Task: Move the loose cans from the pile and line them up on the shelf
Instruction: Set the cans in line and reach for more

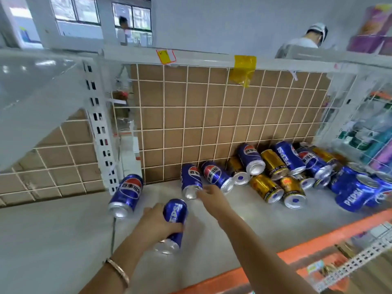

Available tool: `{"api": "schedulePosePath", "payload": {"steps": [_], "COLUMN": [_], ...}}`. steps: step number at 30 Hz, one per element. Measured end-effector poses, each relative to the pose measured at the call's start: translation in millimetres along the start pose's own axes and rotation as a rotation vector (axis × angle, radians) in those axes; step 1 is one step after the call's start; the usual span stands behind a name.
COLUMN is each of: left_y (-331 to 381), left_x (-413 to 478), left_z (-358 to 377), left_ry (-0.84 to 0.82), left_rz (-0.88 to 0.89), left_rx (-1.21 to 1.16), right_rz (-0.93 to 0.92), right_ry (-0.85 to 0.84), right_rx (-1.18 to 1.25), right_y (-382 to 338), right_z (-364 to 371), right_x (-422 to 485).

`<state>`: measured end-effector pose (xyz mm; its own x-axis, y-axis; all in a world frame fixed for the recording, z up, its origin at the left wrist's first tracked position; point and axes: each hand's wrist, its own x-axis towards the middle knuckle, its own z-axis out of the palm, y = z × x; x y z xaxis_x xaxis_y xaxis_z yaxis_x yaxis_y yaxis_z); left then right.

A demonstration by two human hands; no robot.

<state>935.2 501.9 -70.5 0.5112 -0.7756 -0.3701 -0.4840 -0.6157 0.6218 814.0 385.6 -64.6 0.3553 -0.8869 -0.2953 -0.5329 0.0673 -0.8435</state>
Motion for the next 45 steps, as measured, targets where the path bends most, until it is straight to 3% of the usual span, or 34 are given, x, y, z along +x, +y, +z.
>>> {"api": "schedulePosePath", "payload": {"steps": [12,15,20,22,25,29,31,34,37,45], "left_y": [-18,-27,-24,-17,-11,-12,-18,-27,-28,-18], "left_x": [-1,4,12,15,18,19,17,6,-6,-41], "left_z": [-26,-28,-28,-32,-30,-27,-26,-14,-1,0], "left_ry": [0.032,-0.004,0.006,-0.009,-0.042,-0.040,-0.061,-0.148,-0.179,0.013], "left_rz": [-0.147,-0.189,-0.155,-0.187,-0.211,-0.220,-0.231,-0.210,-0.120,-0.010], "left_rx": [-0.131,-0.172,0.090,0.034,-0.049,-0.082,-0.237,-0.675,-0.815,-0.949], "right_rz": [0.135,0.123,0.059,0.097,0.189,0.193,0.204,0.221,0.198,0.004], "right_ry": [-0.021,-0.143,-0.442,-0.488,-0.405,-0.412,-0.460,-0.540,-0.573,-0.606], "right_rx": [-0.042,-0.303,-0.633,-0.520,-0.262,-0.120,-0.098,-0.026,0.071,0.229], "right_y": [-16,-17,-23,-25,-18,-2,1,6,9,6], "right_z": [12,3,-19,-22,-15,-8,-11,-16,-23,-31], "right_x": [50,48,28,24,27,28,25,20,13,-17]}}
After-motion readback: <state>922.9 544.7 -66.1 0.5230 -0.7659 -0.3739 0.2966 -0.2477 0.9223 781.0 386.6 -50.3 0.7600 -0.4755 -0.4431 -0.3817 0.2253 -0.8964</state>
